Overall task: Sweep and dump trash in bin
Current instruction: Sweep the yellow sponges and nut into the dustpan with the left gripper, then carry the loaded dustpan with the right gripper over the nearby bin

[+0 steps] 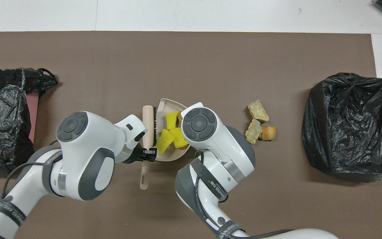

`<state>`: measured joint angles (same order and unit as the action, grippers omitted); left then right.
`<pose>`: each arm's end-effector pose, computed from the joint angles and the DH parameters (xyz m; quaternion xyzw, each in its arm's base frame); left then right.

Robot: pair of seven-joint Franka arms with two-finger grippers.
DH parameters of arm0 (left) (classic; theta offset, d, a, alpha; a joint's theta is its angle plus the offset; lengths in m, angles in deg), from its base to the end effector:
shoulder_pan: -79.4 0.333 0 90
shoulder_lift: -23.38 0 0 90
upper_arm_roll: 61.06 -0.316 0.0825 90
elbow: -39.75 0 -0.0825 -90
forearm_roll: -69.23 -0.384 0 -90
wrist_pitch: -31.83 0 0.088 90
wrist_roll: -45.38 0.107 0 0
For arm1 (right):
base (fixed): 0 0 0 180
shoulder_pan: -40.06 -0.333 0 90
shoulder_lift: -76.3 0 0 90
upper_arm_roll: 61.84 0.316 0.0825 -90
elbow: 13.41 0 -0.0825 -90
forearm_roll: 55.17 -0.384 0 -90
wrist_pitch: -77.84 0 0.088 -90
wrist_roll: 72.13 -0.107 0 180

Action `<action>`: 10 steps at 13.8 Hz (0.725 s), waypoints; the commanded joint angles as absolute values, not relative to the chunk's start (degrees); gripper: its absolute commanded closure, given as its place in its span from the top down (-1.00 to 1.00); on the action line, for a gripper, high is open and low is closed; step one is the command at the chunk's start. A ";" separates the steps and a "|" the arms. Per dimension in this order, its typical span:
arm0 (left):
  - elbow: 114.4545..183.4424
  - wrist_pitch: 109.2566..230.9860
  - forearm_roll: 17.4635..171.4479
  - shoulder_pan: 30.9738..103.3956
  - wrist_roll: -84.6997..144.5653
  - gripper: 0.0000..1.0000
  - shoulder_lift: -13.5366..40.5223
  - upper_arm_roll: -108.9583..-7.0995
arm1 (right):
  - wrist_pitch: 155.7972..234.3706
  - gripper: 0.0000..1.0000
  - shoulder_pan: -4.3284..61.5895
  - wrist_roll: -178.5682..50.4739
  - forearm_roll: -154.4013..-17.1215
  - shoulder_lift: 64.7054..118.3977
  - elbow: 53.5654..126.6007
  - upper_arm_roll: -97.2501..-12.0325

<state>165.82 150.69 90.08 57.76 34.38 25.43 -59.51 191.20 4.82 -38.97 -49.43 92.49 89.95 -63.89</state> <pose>0.4666 -0.2198 0.3936 0.9870 -0.0104 -0.0875 0.1341 0.5201 0.3342 0.3804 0.8221 0.5646 -0.0539 0.0499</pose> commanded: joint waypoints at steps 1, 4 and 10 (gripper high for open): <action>166.22 147.23 85.60 60.67 29.84 -1.00 28.91 -59.12 | 189.47 -1.00 9.02 -38.83 -49.46 85.99 91.27 -63.60; 166.84 146.70 81.45 59.54 17.72 -1.00 29.70 -58.34 | 187.01 -1.00 14.03 -35.93 -49.72 81.59 90.57 -63.69; 172.72 150.91 81.45 46.72 7.33 -1.00 30.84 -57.98 | 178.84 -1.00 30.44 -19.53 -49.63 73.40 88.64 -64.21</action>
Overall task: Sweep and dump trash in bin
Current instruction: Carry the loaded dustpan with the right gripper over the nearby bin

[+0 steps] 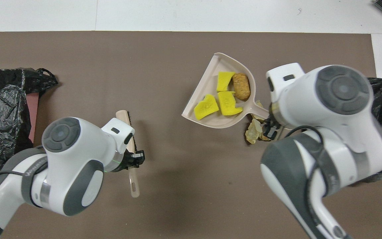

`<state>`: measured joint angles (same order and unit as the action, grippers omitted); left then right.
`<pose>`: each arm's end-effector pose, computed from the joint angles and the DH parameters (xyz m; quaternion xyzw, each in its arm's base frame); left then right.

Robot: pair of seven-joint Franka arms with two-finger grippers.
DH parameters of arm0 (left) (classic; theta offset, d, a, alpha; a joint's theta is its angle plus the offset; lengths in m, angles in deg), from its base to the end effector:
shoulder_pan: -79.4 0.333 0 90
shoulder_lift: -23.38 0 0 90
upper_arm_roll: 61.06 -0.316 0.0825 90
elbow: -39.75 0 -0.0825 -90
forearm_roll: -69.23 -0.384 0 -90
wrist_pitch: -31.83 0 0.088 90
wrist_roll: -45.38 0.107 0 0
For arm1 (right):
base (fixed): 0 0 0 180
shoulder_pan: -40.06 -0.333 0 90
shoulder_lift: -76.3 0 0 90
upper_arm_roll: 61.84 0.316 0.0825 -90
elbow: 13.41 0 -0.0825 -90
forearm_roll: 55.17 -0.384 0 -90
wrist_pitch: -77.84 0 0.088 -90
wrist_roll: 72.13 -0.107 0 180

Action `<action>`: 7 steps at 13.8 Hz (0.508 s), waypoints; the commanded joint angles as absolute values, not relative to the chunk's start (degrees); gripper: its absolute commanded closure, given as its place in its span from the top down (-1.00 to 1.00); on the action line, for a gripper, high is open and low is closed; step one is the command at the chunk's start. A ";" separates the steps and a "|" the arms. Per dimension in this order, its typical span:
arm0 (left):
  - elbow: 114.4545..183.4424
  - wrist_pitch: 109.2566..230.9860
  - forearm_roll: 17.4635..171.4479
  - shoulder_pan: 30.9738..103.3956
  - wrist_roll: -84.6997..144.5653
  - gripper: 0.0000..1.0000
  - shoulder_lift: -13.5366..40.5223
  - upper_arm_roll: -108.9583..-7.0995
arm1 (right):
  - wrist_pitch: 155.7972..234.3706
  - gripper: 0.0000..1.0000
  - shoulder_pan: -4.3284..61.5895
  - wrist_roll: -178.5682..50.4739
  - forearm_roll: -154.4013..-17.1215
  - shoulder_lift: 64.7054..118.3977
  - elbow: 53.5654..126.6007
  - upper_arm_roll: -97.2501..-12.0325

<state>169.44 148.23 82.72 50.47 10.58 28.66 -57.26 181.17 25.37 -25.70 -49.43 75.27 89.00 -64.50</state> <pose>0.4046 -0.2760 0.3892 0.9897 0.0777 -0.1122 0.0432 0.5507 0.1086 0.5520 0.8662 0.4970 0.0019 0.0513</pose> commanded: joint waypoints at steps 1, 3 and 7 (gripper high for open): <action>173.77 151.87 81.45 44.36 5.75 -1.00 31.02 -57.89 | 177.95 -1.00 34.13 -15.14 -49.55 73.40 88.20 -64.82; 177.54 156.95 81.54 40.04 1.72 -1.00 31.55 -57.81 | 178.55 -1.00 41.34 -6.09 -49.20 73.75 88.02 -65.53; 180.55 161.28 83.37 33.44 -0.33 -1.00 31.46 -57.72 | 183.90 -1.00 52.25 8.51 -39.90 74.19 88.02 -65.71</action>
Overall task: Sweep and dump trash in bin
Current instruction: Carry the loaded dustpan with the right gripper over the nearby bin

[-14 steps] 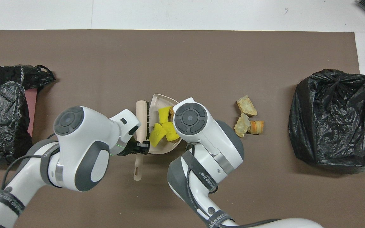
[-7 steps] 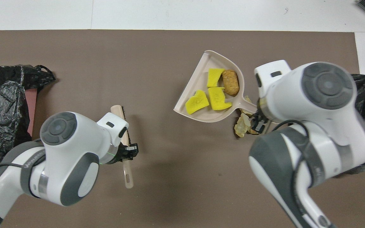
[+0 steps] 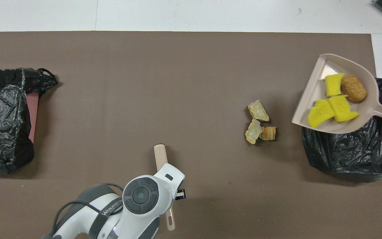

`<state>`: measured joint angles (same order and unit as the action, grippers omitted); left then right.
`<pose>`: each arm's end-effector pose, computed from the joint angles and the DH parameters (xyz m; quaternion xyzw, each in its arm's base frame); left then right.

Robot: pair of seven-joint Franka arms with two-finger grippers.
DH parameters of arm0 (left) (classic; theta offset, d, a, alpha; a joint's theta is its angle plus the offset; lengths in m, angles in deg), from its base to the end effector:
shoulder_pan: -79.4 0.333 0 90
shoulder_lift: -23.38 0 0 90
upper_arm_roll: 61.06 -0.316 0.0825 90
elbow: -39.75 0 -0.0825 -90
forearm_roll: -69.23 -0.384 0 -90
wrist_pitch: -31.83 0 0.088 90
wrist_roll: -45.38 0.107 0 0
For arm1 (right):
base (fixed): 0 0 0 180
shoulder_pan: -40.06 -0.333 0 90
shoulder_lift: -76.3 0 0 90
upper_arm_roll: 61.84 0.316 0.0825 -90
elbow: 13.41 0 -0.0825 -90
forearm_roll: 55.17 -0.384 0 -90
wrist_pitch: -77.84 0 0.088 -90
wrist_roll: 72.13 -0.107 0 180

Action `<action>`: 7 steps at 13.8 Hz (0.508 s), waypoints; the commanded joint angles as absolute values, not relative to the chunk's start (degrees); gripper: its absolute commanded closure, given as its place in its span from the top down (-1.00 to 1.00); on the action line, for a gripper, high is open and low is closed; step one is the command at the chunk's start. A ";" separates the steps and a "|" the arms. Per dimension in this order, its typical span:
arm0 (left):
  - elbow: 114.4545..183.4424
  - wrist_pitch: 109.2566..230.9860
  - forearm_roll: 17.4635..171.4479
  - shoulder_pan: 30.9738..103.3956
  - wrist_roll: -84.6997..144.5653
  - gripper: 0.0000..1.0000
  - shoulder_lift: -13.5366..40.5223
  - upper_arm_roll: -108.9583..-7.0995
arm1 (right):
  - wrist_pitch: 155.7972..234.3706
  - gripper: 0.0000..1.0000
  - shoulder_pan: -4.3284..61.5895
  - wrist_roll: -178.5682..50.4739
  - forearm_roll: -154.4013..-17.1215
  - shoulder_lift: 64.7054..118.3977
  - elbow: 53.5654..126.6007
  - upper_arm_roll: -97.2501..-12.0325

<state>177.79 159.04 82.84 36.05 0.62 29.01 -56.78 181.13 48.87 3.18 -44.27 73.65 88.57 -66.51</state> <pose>0.3104 -0.3514 0.3434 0.9938 0.0513 -0.0941 0.0281 0.5364 -0.1458 0.5723 0.8441 0.5272 -0.0393 0.0892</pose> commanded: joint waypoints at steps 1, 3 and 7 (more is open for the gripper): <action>180.46 161.46 83.64 33.17 -0.15 -1.00 31.20 -57.72 | 185.92 -1.00 55.32 12.38 -38.84 74.97 88.11 -65.71; 180.11 164.08 86.88 33.17 0.46 -1.00 29.98 -57.72 | 189.54 -1.00 59.03 17.67 -37.34 76.03 88.37 -65.71; 179.76 164.98 88.83 33.17 0.99 -1.00 28.65 -57.63 | 189.11 -1.00 54.05 17.51 -19.97 74.81 91.61 -64.83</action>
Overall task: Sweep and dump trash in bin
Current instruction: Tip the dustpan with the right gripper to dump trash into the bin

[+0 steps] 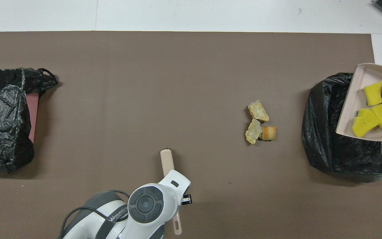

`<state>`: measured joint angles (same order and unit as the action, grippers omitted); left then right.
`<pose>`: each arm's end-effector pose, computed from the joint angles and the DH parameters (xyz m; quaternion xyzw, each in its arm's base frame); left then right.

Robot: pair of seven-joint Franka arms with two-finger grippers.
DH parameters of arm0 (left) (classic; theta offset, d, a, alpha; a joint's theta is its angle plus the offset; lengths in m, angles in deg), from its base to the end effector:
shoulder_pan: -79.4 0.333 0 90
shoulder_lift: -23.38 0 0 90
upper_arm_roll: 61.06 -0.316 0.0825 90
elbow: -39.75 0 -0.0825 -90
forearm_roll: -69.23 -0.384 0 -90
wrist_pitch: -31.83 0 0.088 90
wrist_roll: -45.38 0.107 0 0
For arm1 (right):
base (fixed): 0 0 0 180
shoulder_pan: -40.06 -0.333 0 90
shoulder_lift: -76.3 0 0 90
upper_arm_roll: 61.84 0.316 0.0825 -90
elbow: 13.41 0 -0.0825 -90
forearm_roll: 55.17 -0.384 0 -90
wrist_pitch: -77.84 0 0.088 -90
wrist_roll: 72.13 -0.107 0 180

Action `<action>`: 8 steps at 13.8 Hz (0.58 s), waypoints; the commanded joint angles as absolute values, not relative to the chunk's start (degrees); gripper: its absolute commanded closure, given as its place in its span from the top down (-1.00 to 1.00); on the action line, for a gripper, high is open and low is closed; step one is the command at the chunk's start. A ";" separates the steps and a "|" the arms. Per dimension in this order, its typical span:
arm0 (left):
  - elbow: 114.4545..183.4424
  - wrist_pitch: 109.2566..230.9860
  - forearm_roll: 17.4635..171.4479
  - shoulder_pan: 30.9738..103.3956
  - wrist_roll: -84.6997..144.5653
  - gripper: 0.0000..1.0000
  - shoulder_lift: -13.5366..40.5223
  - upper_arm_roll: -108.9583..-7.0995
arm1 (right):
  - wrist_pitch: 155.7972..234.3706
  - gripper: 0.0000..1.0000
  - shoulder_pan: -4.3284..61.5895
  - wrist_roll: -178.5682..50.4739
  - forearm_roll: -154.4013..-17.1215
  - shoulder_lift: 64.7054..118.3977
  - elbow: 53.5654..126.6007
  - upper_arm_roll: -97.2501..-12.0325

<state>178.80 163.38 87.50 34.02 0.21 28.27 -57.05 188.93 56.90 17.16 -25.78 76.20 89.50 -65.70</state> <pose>0.3022 -0.3627 0.3363 0.9907 0.0718 -0.0984 0.0606 0.5299 -0.2360 0.5598 0.7554 0.6047 -0.1587 0.1964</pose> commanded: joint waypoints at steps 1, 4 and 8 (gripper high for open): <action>179.67 164.98 88.92 33.26 2.30 -0.18 28.56 -57.72 | 189.28 -1.00 53.51 17.60 -16.53 74.54 92.67 -64.83; 176.52 163.67 88.83 34.31 3.19 1.00 27.25 -57.89 | 189.29 -1.00 50.79 20.14 -11.68 73.76 95.48 -64.83; 173.00 159.98 87.69 40.01 4.32 1.00 27.42 -58.15 | 189.81 -1.00 48.67 24.18 -6.23 71.47 98.83 -64.74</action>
